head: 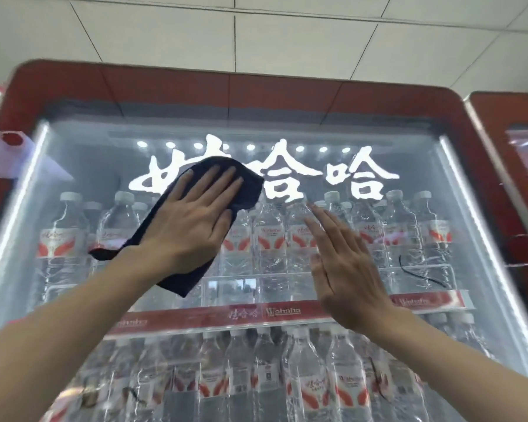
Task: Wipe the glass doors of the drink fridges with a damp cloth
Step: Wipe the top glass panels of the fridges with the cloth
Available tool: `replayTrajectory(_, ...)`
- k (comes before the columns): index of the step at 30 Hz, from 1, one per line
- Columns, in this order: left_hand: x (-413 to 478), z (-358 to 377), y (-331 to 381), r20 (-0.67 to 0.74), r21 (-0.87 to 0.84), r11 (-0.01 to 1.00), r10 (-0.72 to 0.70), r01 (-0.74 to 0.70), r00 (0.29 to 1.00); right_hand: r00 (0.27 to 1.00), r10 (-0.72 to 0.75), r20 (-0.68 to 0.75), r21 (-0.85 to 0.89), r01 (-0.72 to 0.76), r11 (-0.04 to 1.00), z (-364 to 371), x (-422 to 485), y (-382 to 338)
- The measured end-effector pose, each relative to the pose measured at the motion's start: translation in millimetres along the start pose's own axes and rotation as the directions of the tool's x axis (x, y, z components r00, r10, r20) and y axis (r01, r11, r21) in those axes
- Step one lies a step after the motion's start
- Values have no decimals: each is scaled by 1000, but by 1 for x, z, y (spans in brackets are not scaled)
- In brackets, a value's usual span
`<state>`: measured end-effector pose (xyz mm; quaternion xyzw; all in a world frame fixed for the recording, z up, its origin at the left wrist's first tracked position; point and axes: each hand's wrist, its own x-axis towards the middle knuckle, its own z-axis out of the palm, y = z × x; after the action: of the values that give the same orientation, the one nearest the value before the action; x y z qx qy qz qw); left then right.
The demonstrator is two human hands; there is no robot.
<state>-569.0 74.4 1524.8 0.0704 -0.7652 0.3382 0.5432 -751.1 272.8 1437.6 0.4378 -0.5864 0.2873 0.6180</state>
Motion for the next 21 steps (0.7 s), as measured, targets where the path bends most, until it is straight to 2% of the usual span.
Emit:
replayTrajectory(2,13,2,6,-8,1,999,-52,52,999,1000,2,7,-14,-2,1000,1,-3,2)
replayTrajectory(7,-12,9,32,-42,-56,996,-77,75,996,1000,6,-21,-11,-6,1000,3,-3,3)
replayTrajectory(11,-62,20,78,-24,-27,994,102,-103,994,999,-6,-46,70,9,997,1,-4,2)
replayTrajectory(14,-57,17,70,46,-12,968,250,-250,967,998,-51,-38,145,56,988,-11,-4,15)
replayTrajectory(15,-42,13,62,42,-8,971,240,-240,970,996,-72,-49,94,77,993,-16,-3,25)
replayTrajectory(17,-1,7,51,-4,-13,993,115,-115,993,995,-75,-62,-8,74,997,-21,-6,47)
replayTrajectory(19,37,5,52,-20,-5,999,-32,32,999,998,-50,-49,-28,49,998,-21,-10,62)
replayTrajectory(21,53,6,63,-30,-12,995,-100,100,995,998,-51,-43,-25,50,998,-17,-13,68)
